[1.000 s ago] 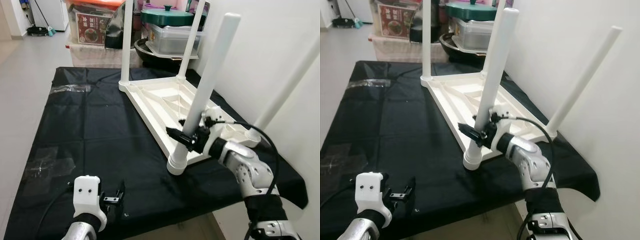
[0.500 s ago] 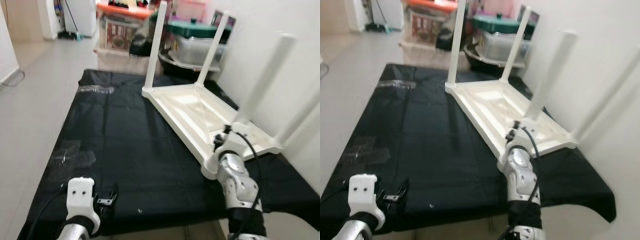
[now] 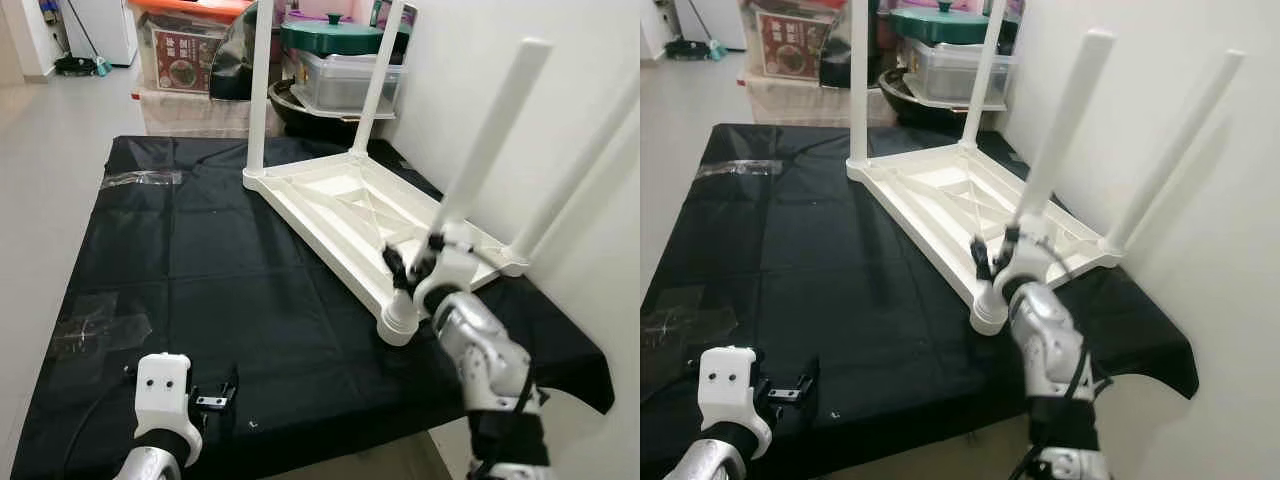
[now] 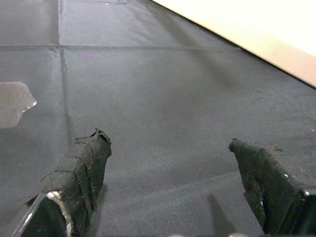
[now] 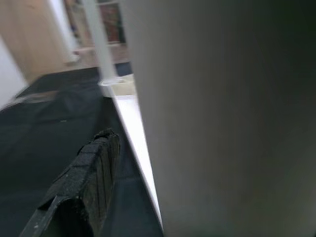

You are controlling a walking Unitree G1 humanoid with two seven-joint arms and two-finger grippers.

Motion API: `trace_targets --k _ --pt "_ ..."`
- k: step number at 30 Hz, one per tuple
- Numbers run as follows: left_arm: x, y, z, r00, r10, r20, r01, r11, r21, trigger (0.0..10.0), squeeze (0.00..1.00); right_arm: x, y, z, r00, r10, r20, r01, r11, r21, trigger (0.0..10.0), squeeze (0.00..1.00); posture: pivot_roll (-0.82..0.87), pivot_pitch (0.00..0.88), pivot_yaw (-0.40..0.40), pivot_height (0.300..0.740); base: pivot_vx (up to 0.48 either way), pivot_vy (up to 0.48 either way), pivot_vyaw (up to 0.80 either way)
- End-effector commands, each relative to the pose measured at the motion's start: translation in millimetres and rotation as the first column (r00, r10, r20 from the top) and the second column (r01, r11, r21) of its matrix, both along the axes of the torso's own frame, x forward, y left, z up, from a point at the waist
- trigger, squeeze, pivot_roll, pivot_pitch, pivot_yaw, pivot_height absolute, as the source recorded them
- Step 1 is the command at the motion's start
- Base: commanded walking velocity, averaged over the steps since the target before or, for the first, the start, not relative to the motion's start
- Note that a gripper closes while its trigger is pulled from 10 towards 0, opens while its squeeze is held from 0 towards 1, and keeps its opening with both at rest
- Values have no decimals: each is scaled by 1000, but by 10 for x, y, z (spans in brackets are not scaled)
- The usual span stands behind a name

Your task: Building children table

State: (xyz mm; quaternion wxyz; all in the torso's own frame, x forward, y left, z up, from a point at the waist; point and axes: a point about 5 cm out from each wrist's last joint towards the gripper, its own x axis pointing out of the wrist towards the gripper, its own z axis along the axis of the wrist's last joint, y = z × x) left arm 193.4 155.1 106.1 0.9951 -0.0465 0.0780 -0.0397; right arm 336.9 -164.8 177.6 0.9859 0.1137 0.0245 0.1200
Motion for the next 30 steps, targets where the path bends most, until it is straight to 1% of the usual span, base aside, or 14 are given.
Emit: trace_targets --k 1,3,4,5,6,12,15,16,18,19,23,26,28,30 --pt "-4 -26 -10 1000 -3 -6 3 1000 -5 10000 0 -26 63 -97 994 111 3 -111 994 -19 10000 0 187 0 -142 740 0 0 0" --pt "15 -29 -5 1000 -1 0 1 1000 -5 10000 0 -127 76 -185 967 256 -13 -256 966 -20 10000 0 186 0 -148 740 0 0 0" --pt "21 -27 -1 1000 0 2 0 1000 -5 10000 0 -181 120 -216 939 342 -11 -343 939 -28 8549 0 193 0 -153 740 0 0 0" --pt "21 -27 -1 1000 0 2 0 1000 -5 10000 0 -181 120 -216 939 342 -11 -343 939 -28 8549 0 193 0 -153 740 0 0 0" --pt "22 -23 -8 1000 3 1 -3 1000 -5 10000 0 -266 219 -293 885 465 -22 -466 884 -34 0 0 191 0 -156 740 0 0 0" --pt "26 -34 -21 1000 3 1 -3 1000 -13 10000 0 -444 407 -399 775 630 -37 -631 775 -17 0 0 190 0 -164 740 0 0 0" --pt "27 -41 -22 1000 -1 2 1 1000 -13 10000 0 -445 432 -455 775 629 -65 -632 775 -33 0 0 190 0 -161 740 0 0 0" --pt "18 -44 -24 1000 -3 -1 3 1000 -12 10000 0 -294 375 -570 872 462 -159 -475 879 -50 0 0 186 0 -151 740 0 0 0" --pt "10 -45 -25 1000 -5 -3 5 1000 -10 10000 0 -195 324 -656 918 328 -224 -352 932 -79 0 0 186 0 -150 740 0 0 0" --pt "18 -53 -33 1000 -8 -5 8 1000 -7 10000 0 -44 135 -777 948 -1 -318 -27 996 -84 0 0 186 0 -150 740 0 0 0" --pt "24 -60 -25 1000 -13 -4 13 1000 -2 10000 0 -50 -75 -866 862 -308 -402 287 951 -113 0 0 186 0 -146 740 0 0 0" --pt "18 -60 -30 1000 -14 -6 14 1000 0 10000 0 -75 -136 -885 832 -377 -407 348 926 -147 0 0 186 0 -146 740 0 0 0" --pt "8 -47 -44 1000 -9 -12 10 1000 1 10000 0 -271 -296 -953 711 -570 -411 511 821 -255 0 0 174 0 -145 740 0 0 0" --pt "6 -51 -48 1000 -14 -15 14 1000 5 10000 0 -366 -312 -935 692 -607 -391 530 795 -296 0 0 166 0 -140 740 0 0 0"
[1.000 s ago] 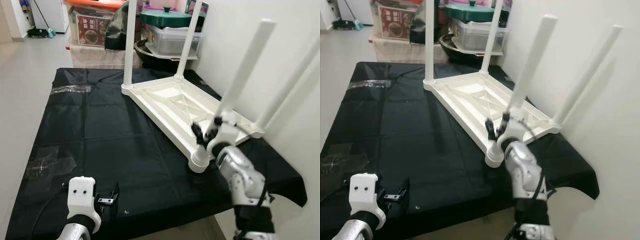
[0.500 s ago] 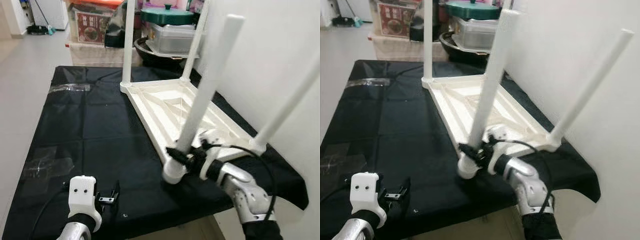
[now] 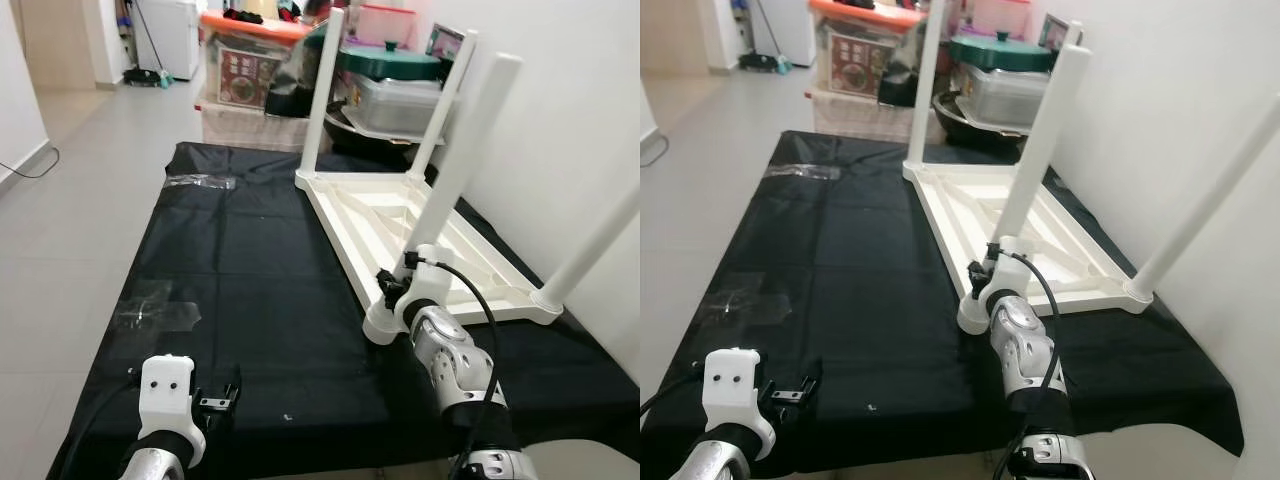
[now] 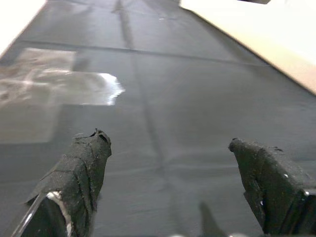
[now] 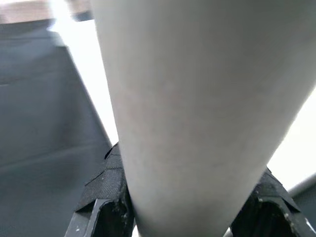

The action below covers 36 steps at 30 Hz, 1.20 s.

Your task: Building children table

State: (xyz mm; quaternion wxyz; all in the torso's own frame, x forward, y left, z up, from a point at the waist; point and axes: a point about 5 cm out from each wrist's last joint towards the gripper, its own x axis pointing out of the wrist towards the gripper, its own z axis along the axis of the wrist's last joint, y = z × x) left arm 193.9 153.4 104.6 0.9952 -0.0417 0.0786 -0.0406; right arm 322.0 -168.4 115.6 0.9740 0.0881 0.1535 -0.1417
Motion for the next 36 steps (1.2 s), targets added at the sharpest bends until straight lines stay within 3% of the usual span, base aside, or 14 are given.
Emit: trace_targets --k 1,5,6,7,12,13,16,19,20,21,23,32,35,36 --pt "0 -37 -36 1000 -16 -16 16 1000 -1 10000 0 -272 -279 -299 967 -176 -183 161 983 -92 0 0 165 0 -139 740 0 0 0" --pt "-20 -40 -39 1000 -15 -20 15 1000 -2 10000 0 -254 -195 -210 976 -127 -179 108 988 -109 1059 0 160 0 -134 740 0 0 0" --pt "-16 -38 -46 1000 -14 -21 14 1000 -3 10000 0 -216 -144 -131 986 -96 -138 85 993 -83 10000 0 154 0 -134 740 0 0 0" --pt "-6 -43 -40 1000 -14 -18 14 1000 -2 10000 0 -165 -107 -33 993 -65 -96 59 996 -63 10000 1000 159 0 -139 740 0 0 0" --pt "-6 -38 -41 1000 -4 -15 4 1000 0 10000 0 18 -25 222 998 65 3 -65 997 -31 10000 1000 164 0 -146 740 0 0 0" --pt "-7 -31 -45 1000 1 -16 -1 1000 -2 10000 0 90 18 320 987 146 66 -148 989 28 10000 0 162 0 -151 740 0 0 0" --pt "-1 -29 -48 1000 3 -14 -4 1000 -8 10000 0 152 96 550 931 279 237 -314 941 124 10000 0 152 0 -151 740 0 0 0" --pt "21 -76 -48 1000 -15 -8 15 1000 -15 10000 0 75 181 809 736 517 437 -608 788 92 10000 0 151 0 -147 740 0 0 0" --pt "22 -86 -47 1000 -17 -7 17 1000 -16 10000 0 31 198 785 667 605 435 -686 727 41 10000 0 152 0 -148 740 0 0 0" --pt "22 -86 -47 1000 -17 -7 17 1000 -16 10000 0 31 198 785 667 605 435 -686 727 41 10000 0 152 0 -148 740 0 0 0" --pt "32 -98 -54 1000 -18 -7 18 1000 -23 10000 0 -46 257 556 537 765 355 -806 589 -52 10000 0 155 0 -155 740 0 0 0" --pt "51 -123 -50 1000 -18 1 18 999 -28 10000 0 -18 676 306 373 876 305 -917 397 -21 10000 0 161 0 -166 740 0 0 0" --pt "70 -136 -47 1000 -27 5 27 999 -30 10000 0 76 861 345 371 870 325 -918 395 -11 10000 0 166 0 -167 740 0 0 0" --pt "72 -140 -49 1000 -30 6 31 999 -28 10000 0 135 917 371 387 859 334 -909 415 -14 4588 0 176 0 -171 740 0 0 0"
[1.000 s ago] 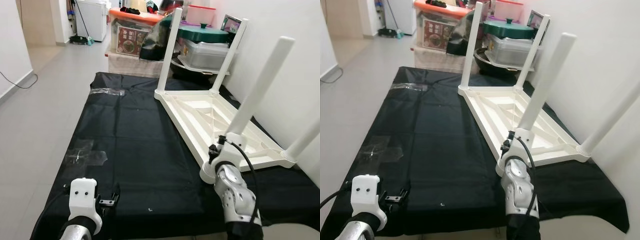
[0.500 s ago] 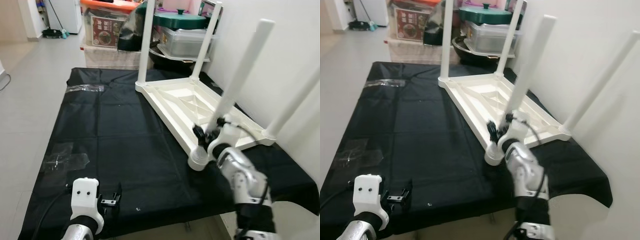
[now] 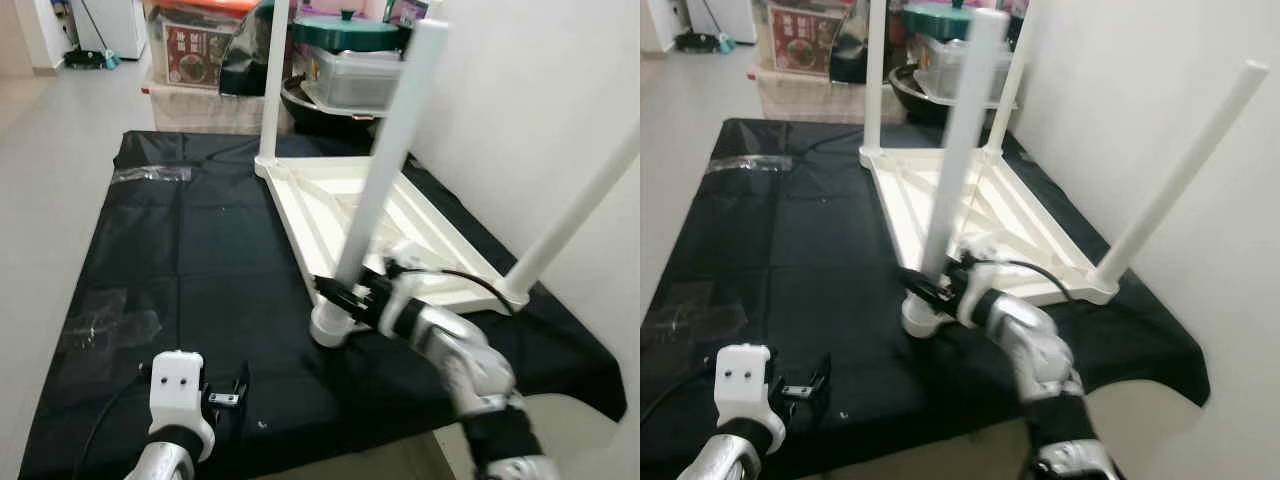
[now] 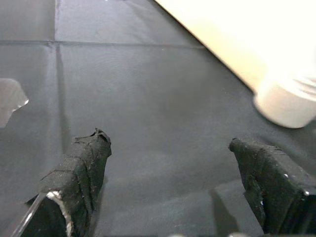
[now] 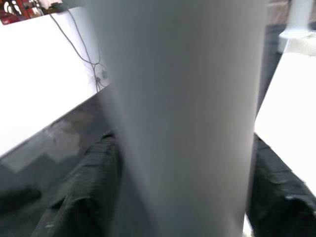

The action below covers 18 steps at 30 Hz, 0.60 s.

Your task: Building children table

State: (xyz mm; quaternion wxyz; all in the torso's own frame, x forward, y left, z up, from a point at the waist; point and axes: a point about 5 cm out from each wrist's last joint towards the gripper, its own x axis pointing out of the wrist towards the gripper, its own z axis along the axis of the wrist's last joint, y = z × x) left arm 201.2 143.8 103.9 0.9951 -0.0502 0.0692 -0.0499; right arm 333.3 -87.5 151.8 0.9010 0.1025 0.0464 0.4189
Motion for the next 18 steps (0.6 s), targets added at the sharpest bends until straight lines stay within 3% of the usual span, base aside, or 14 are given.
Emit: trace_targets --k 1,2,3,5,6,8,9,11,12,13,14,15,16,18 --pt "-3 -45 -45 1000 -16 -13 16 1000 -7 10000 0 56 133 23 1000 5 17 -5 1000 -6 4588 0 176 0 -171 740 0 0 0" --pt "-7 -41 -46 1000 -13 -14 13 1000 -7 10000 0 102 137 36 999 -41 21 41 999 -7 0 0 183 0 -176 740 0 0 0" --pt "-7 -41 -46 1000 -13 -14 13 1000 -7 10000 0 102 137 36 999 -41 21 41 999 -7 0 0 183 0 -176 740 0 0 0" --pt "-4 -30 -52 1000 -7 -14 7 1000 -8 10000 0 243 29 -74 960 -276 -47 270 958 -99 0 0 178 0 -177 740 0 0 0" --pt "-4 -30 -52 1000 -7 -14 7 1000 -8 10000 0 243 29 -74 960 -276 -47 270 958 -99 0 0 178 0 -177 740 0 0 0" --pt "-5 -29 -52 1000 -8 -13 7 1000 -8 10000 0 306 -132 -193 859 -503 -97 476 854 -209 0 0 177 0 -177 740 0 0 0" --pt "-5 -29 -52 1000 -8 -13 7 1000 -8 10000 0 306 -132 -193 859 -503 -97 476 854 -209 0 0 177 0 -177 740 0 0 0" --pt "-15 -23 -60 1000 -1 -17 1 1000 -5 10000 0 232 -527 -397 575 -808 -127 733 579 -357 0 0 170 0 -170 740 0 0 0" --pt "-15 -23 -60 1000 -1 -17 1 1000 -5 10000 0 232 -527 -397 575 -808 -127 733 579 -357 0 0 170 0 -170 740 0 0 0" --pt "-15 -24 -59 1000 0 -18 0 1000 -5 10000 0 121 -693 -478 444 -890 -107 792 445 -417 0 0 158 0 -163 740 0 0 0" --pt "-15 -25 -58 1000 0 -18 0 1000 -6 10000 0 40 -788 -519 369 -925 -88 816 368 -447 0 0 158 0 -163 740 0 0 0" --pt "-15 -25 -58 1000 0 -18 0 1000 -6 10000 0 40 -788 -519 369 -925 -88 816 368 -447 0 0 158 0 -163 740 0 0 0" --pt "-13 -32 -56 1000 -6 -18 6 1000 -6 10000 0 -46 -841 -540 323 -944 -68 824 316 -470 0 0 145 0 -155 740 0 0 0" --pt "-13 -32 -56 1000 -6 -18 6 1000 -6 10000 0 -46 -841 -540 323 -944 -68 824 316 -470 0 0 145 0 -155 740 0 0 0"
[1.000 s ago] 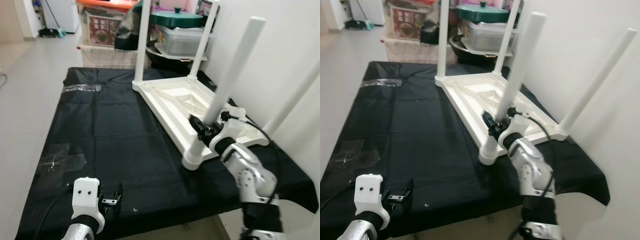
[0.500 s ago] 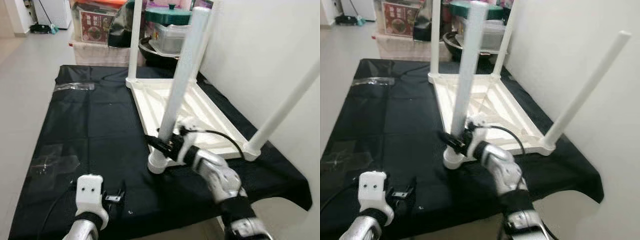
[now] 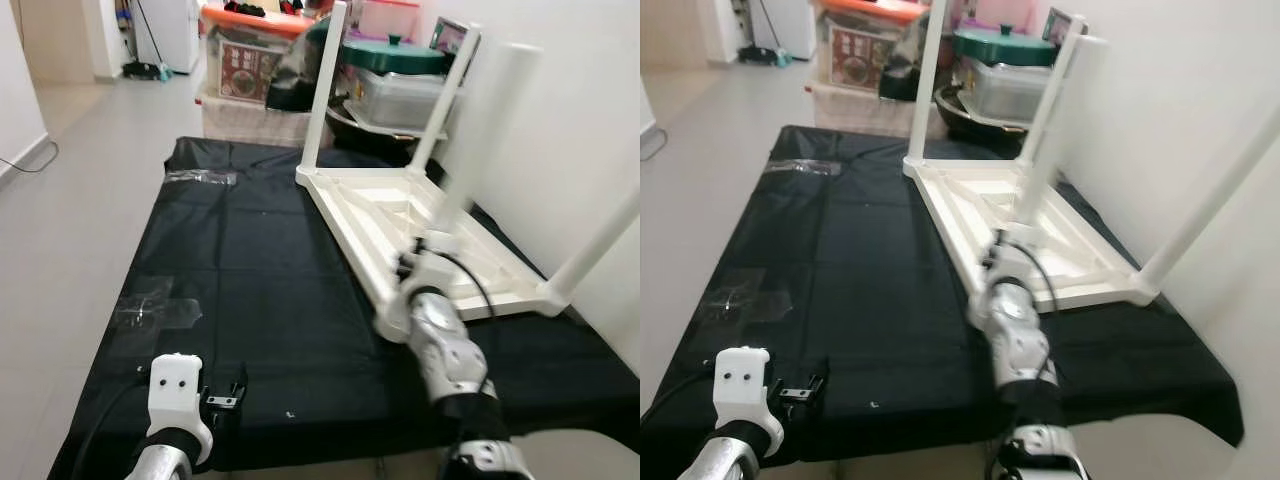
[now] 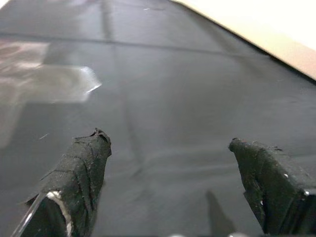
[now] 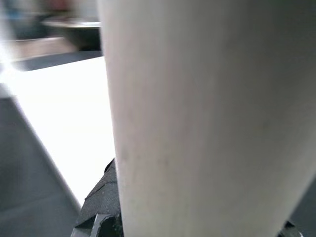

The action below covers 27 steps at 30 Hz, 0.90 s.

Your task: Building children table

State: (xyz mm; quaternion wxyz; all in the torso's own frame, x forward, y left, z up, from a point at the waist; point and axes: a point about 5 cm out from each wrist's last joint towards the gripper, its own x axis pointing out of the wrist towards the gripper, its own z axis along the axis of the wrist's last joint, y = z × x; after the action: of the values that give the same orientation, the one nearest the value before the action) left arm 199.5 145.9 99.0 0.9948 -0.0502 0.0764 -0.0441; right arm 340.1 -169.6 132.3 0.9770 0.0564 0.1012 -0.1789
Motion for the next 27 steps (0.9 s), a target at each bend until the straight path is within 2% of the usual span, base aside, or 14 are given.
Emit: trace_targets --k 1,2,3,4,5,7,8,11,12,17,23,24,25,27 --pt "-3 -58 -13 1000 -23 -6 23 1000 -7 10000 0 -220 -44 -362 965 -67 -252 59 997 -40 0 0 138 0 -150 740 0 0 0" --pt "-3 -58 -13 1000 -23 -6 23 1000 -7 10000 0 -220 -44 -362 965 -67 -252 59 997 -40 0 0 138 0 -150 740 0 0 0" --pt "-9 -42 -13 1000 -14 -7 14 1000 -5 10000 0 -295 -51 -335 960 -98 -261 89 995 -47 3686 0 144 0 -149 740 0 0 0" --pt "-9 -42 -13 1000 -14 -7 14 1000 -5 10000 0 -295 -51 -335 960 -98 -261 89 995 -47 3686 0 144 0 -149 740 0 0 0" --pt "-5 -24 -10 1000 -7 -5 7 1000 -3 10000 0 -304 -34 -329 954 -88 -288 81 996 -38 10000 0 142 0 -146 740 0 0 0" --pt "5 -14 -6 1000 -4 -3 4 1000 -1 10000 0 -261 2 -293 960 -42 -278 49 999 17 10000 0 138 0 -140 740 0 0 0" --pt "18 -15 7 1000 -9 3 9 1000 6 10000 0 -207 41 -205 973 -2 -233 17 998 61 10000 1000 146 0 -141 740 0 0 0" --pt "27 3 1 1000 -7 5 7 1000 16 10000 0 -101 138 -18 986 107 -128 -91 988 125 10000 1000 151 0 -144 740 0 0 0" --pt "31 16 2 1000 -3 7 3 1000 17 10000 0 -52 170 79 982 170 -79 -159 978 137 10000 31 153 0 -151 740 0 0 0" --pt "45 21 5 1000 -7 12 7 1000 14 10000 0 32 104 319 964 266 28 -267 953 142 10000 0 148 0 -153 740 0 0 0" --pt "46 5 -9 1000 -10 10 10 1000 13 10000 0 39 28 514 900 411 142 -428 895 122 10000 0 149 0 -150 740 0 0 0" --pt "56 -6 -5 1000 -12 12 11 1000 11 10000 0 65 25 573 843 498 204 -525 845 105 10000 0 153 0 -147 740 0 0 0" --pt "56 -6 -5 1000 -12 12 11 1000 11 10000 0 65 25 573 843 498 204 -525 845 105 10000 0 153 0 -147 740 0 0 0" --pt "68 -19 -5 1000 -13 14 13 1000 11 10000 0 100 33 619 736 623 264 -657 752 55 10000 0 158 0 -146 740 0 0 0"
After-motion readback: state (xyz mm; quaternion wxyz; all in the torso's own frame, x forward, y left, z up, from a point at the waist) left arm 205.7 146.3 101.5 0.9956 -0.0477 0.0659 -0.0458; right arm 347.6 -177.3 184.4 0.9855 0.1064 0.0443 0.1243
